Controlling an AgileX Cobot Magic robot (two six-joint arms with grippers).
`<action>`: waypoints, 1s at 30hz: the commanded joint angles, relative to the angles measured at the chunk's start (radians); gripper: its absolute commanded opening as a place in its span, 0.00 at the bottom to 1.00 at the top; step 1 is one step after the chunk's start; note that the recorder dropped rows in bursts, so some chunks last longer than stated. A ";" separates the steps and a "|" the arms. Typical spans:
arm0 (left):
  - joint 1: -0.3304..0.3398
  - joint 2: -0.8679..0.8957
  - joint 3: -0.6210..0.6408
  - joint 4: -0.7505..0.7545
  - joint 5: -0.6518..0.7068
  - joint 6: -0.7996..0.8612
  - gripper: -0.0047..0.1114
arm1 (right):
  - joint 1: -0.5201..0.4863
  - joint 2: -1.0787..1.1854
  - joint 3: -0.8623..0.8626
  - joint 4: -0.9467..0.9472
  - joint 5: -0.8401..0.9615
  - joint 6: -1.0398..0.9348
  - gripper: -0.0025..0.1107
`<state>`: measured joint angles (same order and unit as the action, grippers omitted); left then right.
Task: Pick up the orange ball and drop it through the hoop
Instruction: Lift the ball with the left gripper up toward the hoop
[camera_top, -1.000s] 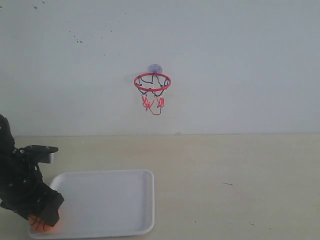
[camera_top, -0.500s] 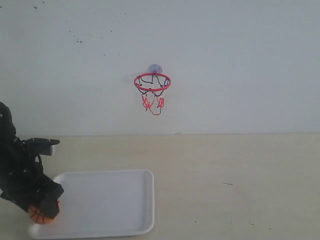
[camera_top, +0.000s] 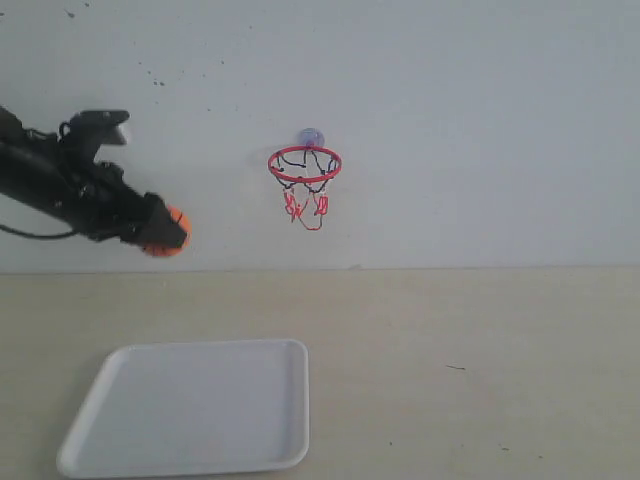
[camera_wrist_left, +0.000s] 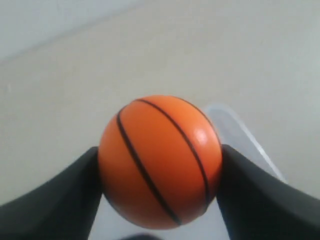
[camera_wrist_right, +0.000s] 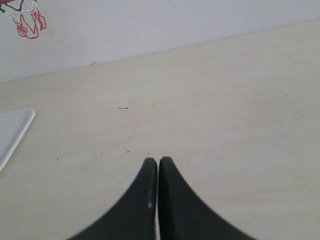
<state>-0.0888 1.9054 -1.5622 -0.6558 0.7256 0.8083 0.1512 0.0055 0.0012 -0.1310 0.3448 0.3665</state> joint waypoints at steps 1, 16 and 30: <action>-0.003 0.050 -0.119 -0.263 -0.045 0.155 0.08 | -0.003 -0.005 -0.001 -0.008 -0.010 -0.008 0.02; -0.025 0.379 -0.639 -0.402 0.022 0.217 0.08 | -0.003 -0.005 -0.001 -0.008 -0.010 -0.008 0.02; -0.083 0.509 -0.871 -0.429 0.022 0.246 0.08 | -0.003 -0.005 -0.001 -0.008 -0.010 -0.008 0.02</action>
<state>-0.1603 2.4136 -2.4182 -1.0526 0.7500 1.0356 0.1512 0.0055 0.0012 -0.1310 0.3448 0.3665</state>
